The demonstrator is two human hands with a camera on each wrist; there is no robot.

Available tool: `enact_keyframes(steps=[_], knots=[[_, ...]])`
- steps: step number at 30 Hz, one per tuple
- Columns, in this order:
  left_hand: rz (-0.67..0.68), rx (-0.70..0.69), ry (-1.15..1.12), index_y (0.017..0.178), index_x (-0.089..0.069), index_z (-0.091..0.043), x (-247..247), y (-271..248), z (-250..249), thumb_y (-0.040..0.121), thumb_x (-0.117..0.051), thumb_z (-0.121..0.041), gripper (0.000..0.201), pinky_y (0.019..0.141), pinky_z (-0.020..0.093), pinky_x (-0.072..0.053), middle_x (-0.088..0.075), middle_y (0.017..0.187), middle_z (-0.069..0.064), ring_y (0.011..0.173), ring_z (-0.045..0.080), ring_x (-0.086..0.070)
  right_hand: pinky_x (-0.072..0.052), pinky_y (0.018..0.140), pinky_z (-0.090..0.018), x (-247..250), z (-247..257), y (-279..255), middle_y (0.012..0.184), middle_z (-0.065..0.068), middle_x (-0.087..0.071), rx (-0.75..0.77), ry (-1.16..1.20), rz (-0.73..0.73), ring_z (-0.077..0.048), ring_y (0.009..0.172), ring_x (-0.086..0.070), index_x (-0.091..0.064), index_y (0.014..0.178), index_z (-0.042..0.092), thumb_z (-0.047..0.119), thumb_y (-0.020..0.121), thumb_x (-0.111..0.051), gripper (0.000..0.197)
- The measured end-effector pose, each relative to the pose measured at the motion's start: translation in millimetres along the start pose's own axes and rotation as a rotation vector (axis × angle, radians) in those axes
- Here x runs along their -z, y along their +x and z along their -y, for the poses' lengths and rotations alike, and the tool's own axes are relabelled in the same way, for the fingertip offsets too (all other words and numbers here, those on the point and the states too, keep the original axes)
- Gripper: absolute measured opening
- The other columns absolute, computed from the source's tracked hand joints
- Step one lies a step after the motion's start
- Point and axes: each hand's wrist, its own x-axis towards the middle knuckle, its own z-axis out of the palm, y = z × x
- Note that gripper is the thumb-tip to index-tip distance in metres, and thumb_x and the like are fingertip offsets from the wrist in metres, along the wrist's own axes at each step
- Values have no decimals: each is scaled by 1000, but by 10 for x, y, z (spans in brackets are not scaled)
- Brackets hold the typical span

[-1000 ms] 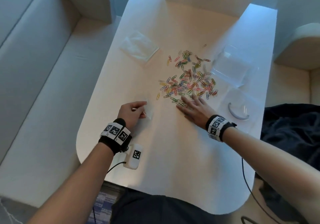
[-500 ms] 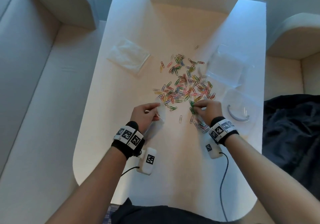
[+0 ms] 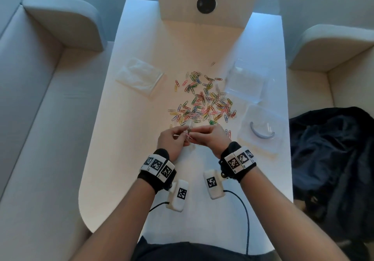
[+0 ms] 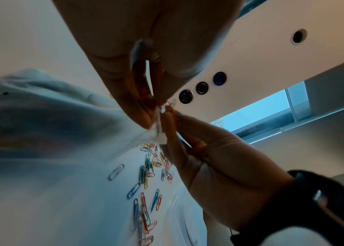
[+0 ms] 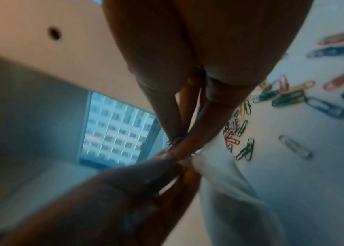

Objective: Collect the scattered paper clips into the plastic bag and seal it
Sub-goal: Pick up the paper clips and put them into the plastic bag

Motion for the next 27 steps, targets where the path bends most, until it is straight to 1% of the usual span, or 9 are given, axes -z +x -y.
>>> enact_keyframes(steps=[4,7,9,11,14,18,20,24,27], knots=[[-13,-36,27,110,-73,-15,-42,-137,2,93,-61,-8,22,86,39,-59,-74,99,5,80,20,-74,-58,85,-37,-10,-58,-18,86,-18,-74,15,-296,-129,-26,85,-73,-75,91,5,-1,84,-68,12],[-20,-63,51,109,-74,-12,-80,-227,-7,92,-62,-7,21,86,38,-59,-74,94,3,77,20,-72,-57,88,-39,-28,-49,-11,100,-16,-73,10,-539,-220,-25,91,-71,-70,109,5,-2,89,-56,25],[-18,-73,71,108,-74,-15,-100,-270,-3,93,-61,-8,21,86,36,-59,-74,97,2,78,18,-71,-55,90,-34,-92,-28,-64,104,-11,-72,53,-763,-186,-21,96,-68,-68,116,8,-4,88,-56,33],[-20,-79,91,108,-74,-19,-101,-302,6,93,-61,-9,23,86,35,-58,-74,100,4,79,20,-71,-56,85,-31,-165,14,-139,97,-9,-73,116,-929,-139,-22,93,-68,-70,110,9,0,88,-57,27],[-43,-75,79,106,-74,-20,-72,-351,20,94,-59,-7,24,83,31,-58,-75,97,9,72,15,-70,-53,90,-33,-222,78,-198,106,-11,-69,156,-1239,-62,-25,99,-64,-70,112,9,7,91,-55,26],[-92,-47,9,100,-74,-25,76,-350,22,94,-59,-6,25,82,33,-59,-74,95,10,69,13,-70,-53,88,-24,-8,105,-257,104,-3,-72,322,-986,-166,-10,88,-65,-74,104,15,5,91,-55,25],[-119,-33,-19,98,-73,-28,207,-331,30,94,-59,-5,28,84,36,-59,-73,93,9,71,17,-70,-58,84,-34,304,-12,-255,98,1,-71,280,-882,-357,-12,81,-67,-72,108,20,13,85,-65,25],[-181,-25,-88,105,-73,-21,468,-297,61,94,-58,-3,26,79,29,-59,-71,84,6,63,7,-68,-57,85,-45,804,-510,-279,127,-11,-43,-182,-1022,-411,-30,98,-64,-38,140,18,36,64,-86,92],[-203,-17,-143,104,-73,-21,578,-286,99,93,-59,-3,25,79,29,-59,-70,87,8,66,7,-68,-52,95,-39,819,-776,-253,128,-14,-32,-139,-1064,-504,-33,104,-59,-34,136,13,41,55,-91,104]])
